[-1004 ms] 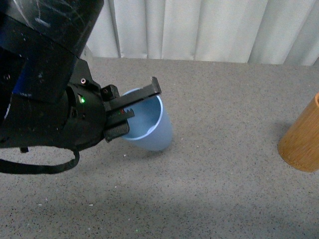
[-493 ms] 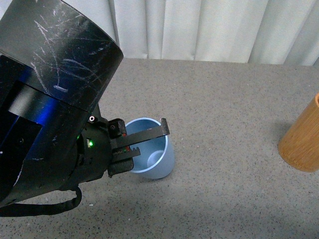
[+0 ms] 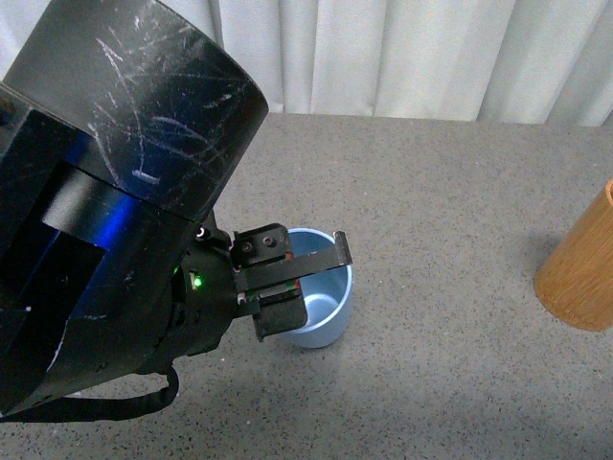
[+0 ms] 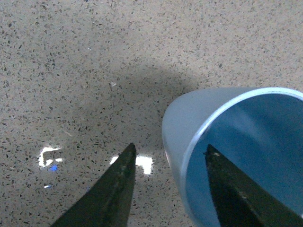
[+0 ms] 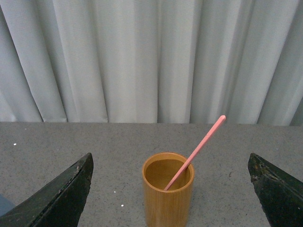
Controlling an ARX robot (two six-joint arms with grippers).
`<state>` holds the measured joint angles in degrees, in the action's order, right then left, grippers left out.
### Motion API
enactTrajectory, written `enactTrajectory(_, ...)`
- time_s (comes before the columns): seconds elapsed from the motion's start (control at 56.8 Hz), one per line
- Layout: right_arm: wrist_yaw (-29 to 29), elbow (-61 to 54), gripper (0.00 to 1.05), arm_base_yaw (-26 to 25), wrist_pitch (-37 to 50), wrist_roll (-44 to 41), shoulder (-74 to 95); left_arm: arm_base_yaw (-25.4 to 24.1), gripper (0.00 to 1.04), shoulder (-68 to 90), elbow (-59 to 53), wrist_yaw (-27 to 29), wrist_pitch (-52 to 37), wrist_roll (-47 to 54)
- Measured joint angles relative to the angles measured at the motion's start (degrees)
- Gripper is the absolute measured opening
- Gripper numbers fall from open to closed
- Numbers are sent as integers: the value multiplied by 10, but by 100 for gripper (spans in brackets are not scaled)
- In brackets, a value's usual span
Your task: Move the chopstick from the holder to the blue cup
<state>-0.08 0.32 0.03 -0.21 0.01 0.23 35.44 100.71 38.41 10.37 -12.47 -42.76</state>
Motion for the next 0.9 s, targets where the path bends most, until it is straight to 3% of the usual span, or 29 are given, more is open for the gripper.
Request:
enactTrajectory(0.035, 0, 0, 95, 0, 0, 0, 0, 0, 49, -2, 1, -1, 0, -2)
enactTrajectory(0.176, 0, 0, 95, 0, 0, 0, 0, 4, 82, -17, 9, -1, 9, -14)
enactTrajectory(0.317, 0, 0, 95, 0, 0, 0, 0, 3, 100, -22, 11, -6, 9, -23)
enactTrajectory(0.546, 0, 0, 95, 0, 0, 0, 0, -14, 98, -48, 10, -4, 2, -37)
enactTrajectory(0.634, 0, 0, 95, 0, 0, 0, 0, -24, 85, -26, -54, 121, -222, 69)
enactTrajectory(0.669, -3, 0, 95, 0, 0, 0, 0, -39, 79, -25, -98, 146, -334, 135)
enactTrajectory(0.757, 2, 0, 95, 0, 0, 0, 0, -97, 64, -58, -183, 129, -519, 271)
enactTrajectory(0.898, 2, 0, 95, 0, 0, 0, 0, -206, 41, -201, -245, 26, -533, 377)
